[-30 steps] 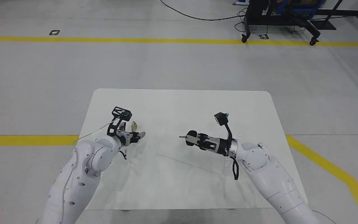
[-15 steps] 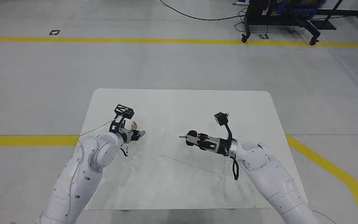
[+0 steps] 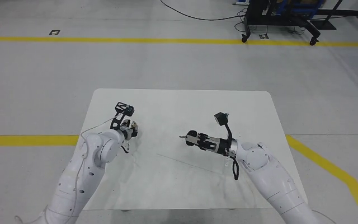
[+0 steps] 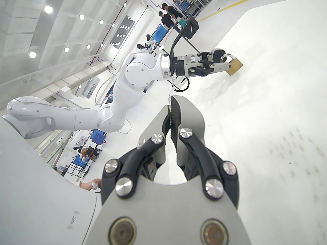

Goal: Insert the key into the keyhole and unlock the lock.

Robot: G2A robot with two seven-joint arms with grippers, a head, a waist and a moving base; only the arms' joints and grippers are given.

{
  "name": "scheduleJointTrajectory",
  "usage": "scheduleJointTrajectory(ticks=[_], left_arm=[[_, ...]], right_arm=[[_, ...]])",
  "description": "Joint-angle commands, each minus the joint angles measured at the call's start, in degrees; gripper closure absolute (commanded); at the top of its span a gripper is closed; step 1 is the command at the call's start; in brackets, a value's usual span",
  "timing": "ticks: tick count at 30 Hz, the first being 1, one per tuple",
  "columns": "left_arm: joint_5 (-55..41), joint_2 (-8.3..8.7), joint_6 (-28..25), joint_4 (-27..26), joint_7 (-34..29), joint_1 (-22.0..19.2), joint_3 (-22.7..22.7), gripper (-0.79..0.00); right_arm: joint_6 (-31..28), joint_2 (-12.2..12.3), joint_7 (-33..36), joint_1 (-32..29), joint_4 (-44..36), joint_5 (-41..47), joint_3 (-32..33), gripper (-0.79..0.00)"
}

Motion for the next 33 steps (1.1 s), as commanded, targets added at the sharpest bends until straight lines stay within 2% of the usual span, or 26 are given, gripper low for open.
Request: scheduleJointTrajectory(ticks=[1, 11, 16, 21, 25, 30, 33], left_arm=[[0.38, -0.07, 0.15, -0.12, 0.45, 0.05, 0.13, 0.0], [1.1, -0.29, 0.1, -0.25, 0.68, 0.32, -0.06, 0.0], [-1.95, -0.38, -0.93, -0.11, 0.47, 0.56, -1.07, 0.0], [-15.68, -0.2, -5.93, -1.43, 5.1, 2.81, -6.66, 0.0], [-30.7, 0.09, -13.4, -0.83, 5.78, 4.72, -11.58, 0.0], [-51.67, 0.33, -25.73, 1.39, 1.41, 5.63, -14.38, 0.0], [-56.3, 0.74, -30.03, 2.64, -2.58, 5.21, -15.22, 0.0]], right_arm=[[0.0, 0.0, 0.0, 0.0, 0.0, 0.0, 0.0, 0.0], [0.0, 0.0, 0.0, 0.0, 0.0, 0.0, 0.0, 0.0], [0.0, 0.0, 0.0, 0.0, 0.0, 0.0, 0.0, 0.0], [0.0, 0.0, 0.0, 0.0, 0.0, 0.0, 0.0, 0.0], [0.0, 0.0, 0.0, 0.0, 0.0, 0.0, 0.0, 0.0], [0.0, 0.0, 0.0, 0.0, 0.0, 0.0, 0.0, 0.0], [0.0, 0.0, 0.0, 0.0, 0.0, 0.0, 0.0, 0.0]])
